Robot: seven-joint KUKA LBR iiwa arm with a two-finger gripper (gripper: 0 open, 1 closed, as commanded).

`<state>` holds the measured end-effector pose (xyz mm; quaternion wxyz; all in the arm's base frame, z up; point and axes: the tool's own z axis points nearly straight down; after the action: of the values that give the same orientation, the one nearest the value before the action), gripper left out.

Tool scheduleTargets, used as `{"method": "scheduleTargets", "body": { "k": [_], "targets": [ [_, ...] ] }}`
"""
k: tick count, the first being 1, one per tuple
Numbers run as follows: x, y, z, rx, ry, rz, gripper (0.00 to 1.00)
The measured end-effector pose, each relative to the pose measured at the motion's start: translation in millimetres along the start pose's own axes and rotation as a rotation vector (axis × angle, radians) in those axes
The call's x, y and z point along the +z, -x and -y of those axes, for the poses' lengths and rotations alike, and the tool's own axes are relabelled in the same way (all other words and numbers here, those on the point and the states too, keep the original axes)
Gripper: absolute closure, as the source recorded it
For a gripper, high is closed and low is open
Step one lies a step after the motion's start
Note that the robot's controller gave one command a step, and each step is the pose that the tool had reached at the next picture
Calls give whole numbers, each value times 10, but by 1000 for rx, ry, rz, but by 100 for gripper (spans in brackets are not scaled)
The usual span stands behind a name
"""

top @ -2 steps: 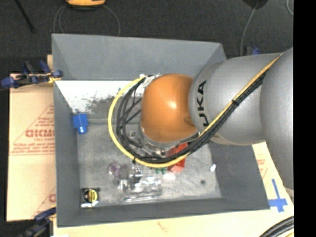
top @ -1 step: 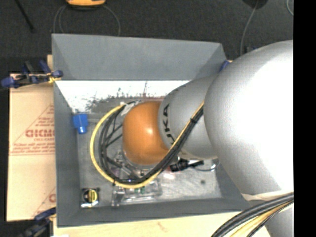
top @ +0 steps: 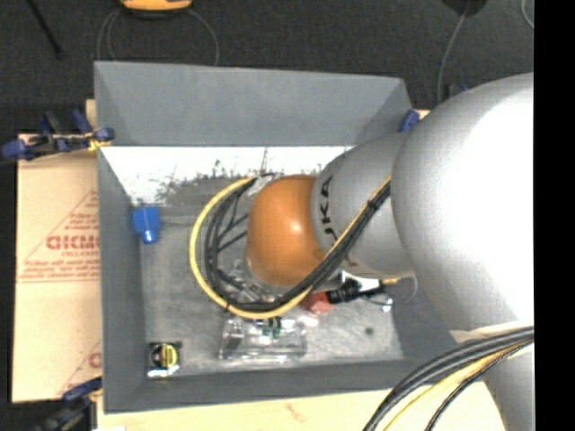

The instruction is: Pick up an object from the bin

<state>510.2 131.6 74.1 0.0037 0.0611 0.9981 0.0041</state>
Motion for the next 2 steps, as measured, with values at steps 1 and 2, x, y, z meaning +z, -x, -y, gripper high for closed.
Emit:
{"method": "scheduleTargets", "body": {
  "k": [1,2],
  "targets": [
    [-22,-150,609,-28,-4,7,0],
    [-58,43,1090,-96,-7,1,0]
  ]
}}
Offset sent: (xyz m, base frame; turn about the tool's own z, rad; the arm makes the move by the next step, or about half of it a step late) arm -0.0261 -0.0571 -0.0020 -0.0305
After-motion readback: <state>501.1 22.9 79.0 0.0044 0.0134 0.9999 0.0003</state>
